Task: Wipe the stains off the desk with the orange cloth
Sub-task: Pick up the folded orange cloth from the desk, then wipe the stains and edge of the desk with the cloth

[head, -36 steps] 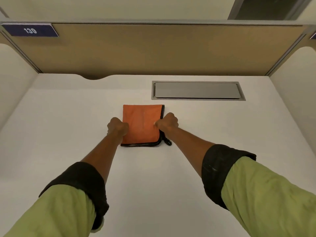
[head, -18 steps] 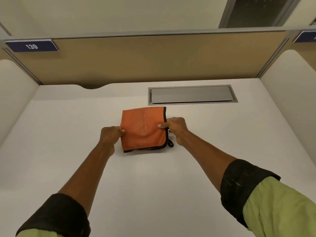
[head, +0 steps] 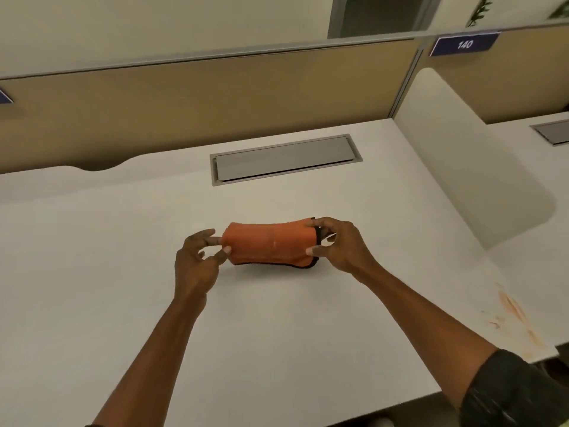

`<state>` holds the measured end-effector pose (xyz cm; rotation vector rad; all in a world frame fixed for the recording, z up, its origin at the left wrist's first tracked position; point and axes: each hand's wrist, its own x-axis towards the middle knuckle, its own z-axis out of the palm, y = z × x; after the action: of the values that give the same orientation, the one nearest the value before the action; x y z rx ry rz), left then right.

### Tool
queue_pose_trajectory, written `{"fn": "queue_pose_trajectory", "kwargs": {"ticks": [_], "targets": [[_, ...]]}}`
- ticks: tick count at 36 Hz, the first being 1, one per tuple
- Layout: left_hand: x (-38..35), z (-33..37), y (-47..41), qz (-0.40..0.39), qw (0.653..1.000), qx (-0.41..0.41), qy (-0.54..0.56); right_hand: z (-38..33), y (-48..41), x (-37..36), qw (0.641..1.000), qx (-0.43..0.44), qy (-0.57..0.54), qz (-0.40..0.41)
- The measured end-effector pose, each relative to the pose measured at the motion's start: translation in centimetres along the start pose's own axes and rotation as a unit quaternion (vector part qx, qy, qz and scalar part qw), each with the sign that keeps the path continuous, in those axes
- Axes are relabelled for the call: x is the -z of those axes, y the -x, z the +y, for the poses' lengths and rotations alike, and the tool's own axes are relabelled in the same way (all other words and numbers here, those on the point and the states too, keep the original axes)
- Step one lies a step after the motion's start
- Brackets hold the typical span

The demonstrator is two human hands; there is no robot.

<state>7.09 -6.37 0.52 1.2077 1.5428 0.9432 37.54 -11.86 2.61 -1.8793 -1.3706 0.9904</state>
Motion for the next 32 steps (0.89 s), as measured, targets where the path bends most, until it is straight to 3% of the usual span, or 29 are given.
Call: {"fn": "queue_pose_trajectory", "kwargs": {"ticks": [4, 11, 16, 25, 32], "targets": [[-2.5, 0.1, 1.8, -0.090, 0.995, -0.025, -0.015, 2.6, 4.3, 2.2, 0.994, -0.008, 0.104, 0.044], [-8.2, 1.1, 6.1, -0.225, 0.971, -0.026, 0.073, 6.4, 12.3, 5.9, 0.989, -0.075, 0.107, 0.072], [-12.7, 1.1, 9.1, -0.235, 0.971, 0.007, 0.053, 9.7, 17.2, 7.8, 0.984, -0.148, 0.058, 0.082], [-19.8, 1.2, 13.3, -0.268, 0.962, -0.045, -0.021, 14.1, 23.2, 9.4, 0.961, -0.260, -0.055, 0.073], [-23.9, 0.2, 14.8, -0.275, 0.952, -0.075, -0.115, 17.0, 25.5, 9.6, 0.917, -0.319, -0.217, 0.101]]}}
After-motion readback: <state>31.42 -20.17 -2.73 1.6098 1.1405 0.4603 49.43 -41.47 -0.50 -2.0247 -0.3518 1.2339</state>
